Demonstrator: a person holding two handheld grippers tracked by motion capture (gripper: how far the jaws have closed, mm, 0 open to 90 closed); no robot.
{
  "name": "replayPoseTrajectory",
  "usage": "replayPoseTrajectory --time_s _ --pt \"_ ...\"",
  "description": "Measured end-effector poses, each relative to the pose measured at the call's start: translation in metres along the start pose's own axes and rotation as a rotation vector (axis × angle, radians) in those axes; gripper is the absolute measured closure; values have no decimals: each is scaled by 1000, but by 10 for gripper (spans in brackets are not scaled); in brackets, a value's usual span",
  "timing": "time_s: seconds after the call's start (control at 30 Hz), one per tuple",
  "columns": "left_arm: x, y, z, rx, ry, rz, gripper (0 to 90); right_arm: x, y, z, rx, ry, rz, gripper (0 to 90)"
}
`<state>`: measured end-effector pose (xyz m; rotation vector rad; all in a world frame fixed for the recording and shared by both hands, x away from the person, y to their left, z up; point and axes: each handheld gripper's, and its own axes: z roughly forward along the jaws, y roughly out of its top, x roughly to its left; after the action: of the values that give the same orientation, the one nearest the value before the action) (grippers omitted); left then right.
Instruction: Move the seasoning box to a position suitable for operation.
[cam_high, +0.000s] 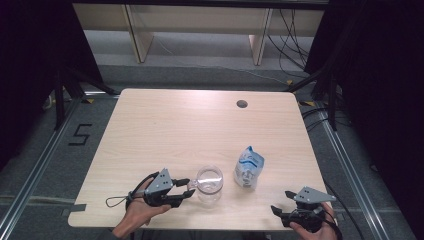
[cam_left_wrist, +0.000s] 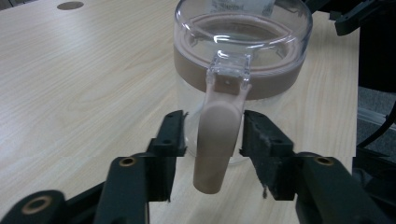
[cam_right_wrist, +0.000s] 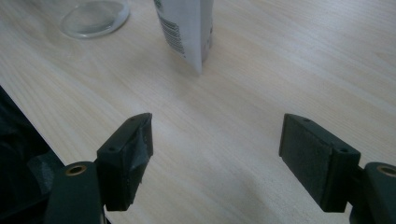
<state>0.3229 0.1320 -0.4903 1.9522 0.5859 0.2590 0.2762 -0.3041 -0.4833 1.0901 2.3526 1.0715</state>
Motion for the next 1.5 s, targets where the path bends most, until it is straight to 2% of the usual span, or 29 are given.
replayPoseTrajectory --time_s 0.03,0.07,0.1,0.13,0.17,0.27,0.3,0.33,0.4,0.5,0.53,0.67,0.73,0.83,0.9,0.93,0.97,1.07,1.2,1.23,1.27,1.3,1.37,1.43,1.5 --pt "0 0 -2 0 -1 12 517 0 0 0 0 16 7 272" --pt "-1 0 -2 -3 3 7 500 0 0 0 -6 18 3 276" --pt "-2 0 -3 -5 7 -21 480 0 0 0 -8 20 3 278" --pt "-3 -1 -4 -2 5 -26 455 1 0 -1 -11 11 -1 282" --pt "-3 0 -6 0 7 -21 434 3 1 -2 -9 14 15 287" --pt "-7 -1 -9 5 14 -63 391 5 1 -1 -16 42 11 294" --pt "-6 -1 -9 -6 2 -70 381 7 1 -2 -25 36 1 300" --pt "-8 -1 -11 3 18 -94 374 7 1 -2 -29 40 3 305" --pt "-8 -1 -14 -1 14 -90 369 10 2 -2 -33 61 5 311" --pt "-10 -2 -17 -12 23 -153 363 13 2 -2 -38 73 -9 317" --pt "-10 -2 -19 -5 32 -135 362 14 3 -2 -41 74 -15 319" --pt "-10 -1 -24 -13 36 -157 362 17 3 -2 -51 84 -2 323" --pt "-11 1 -27 -25 35 -176 368 18 3 -2 -57 72 -24 325" --pt "-12 4 -31 -25 41 -171 378 21 3 -2 -46 99 -12 327" --pt "-14 5 -32 -34 42 -184 388 20 4 0 -48 131 -27 329" --pt "-15 6 -33 -27 56 -195 391 20 4 0 -47 134 -29 329" --pt "-14 6 -33 -31 47 -177 393 20 4 0 -47 133 -28 329" --pt "-14 7 -33 -35 56 -189 403 20 3 0 -45 132 -20 329" --pt "-13 8 -34 -35 70 -193 428 21 4 1 -40 133 -22 329" --pt "-13 7 -34 -35 73 -190 440 22 4 1 -39 120 -27 329" --pt "-13 7 -35 -35 73 -194 455 25 3 0 -37 100 -1 330" --pt "-13 7 -35 -40 76 -201 474 23 4 1 -52 94 -32 330" --pt "-13 8 -37 -39 90 -178 557 22 4 1 -46 91 -29 331" --pt "-15 8 -38 -54 101 -189 619 23 4 1 -48 86 -30 331" --pt "-14 11 -40 -66 108 -167 694 23 4 0 -48 83 -34 332"
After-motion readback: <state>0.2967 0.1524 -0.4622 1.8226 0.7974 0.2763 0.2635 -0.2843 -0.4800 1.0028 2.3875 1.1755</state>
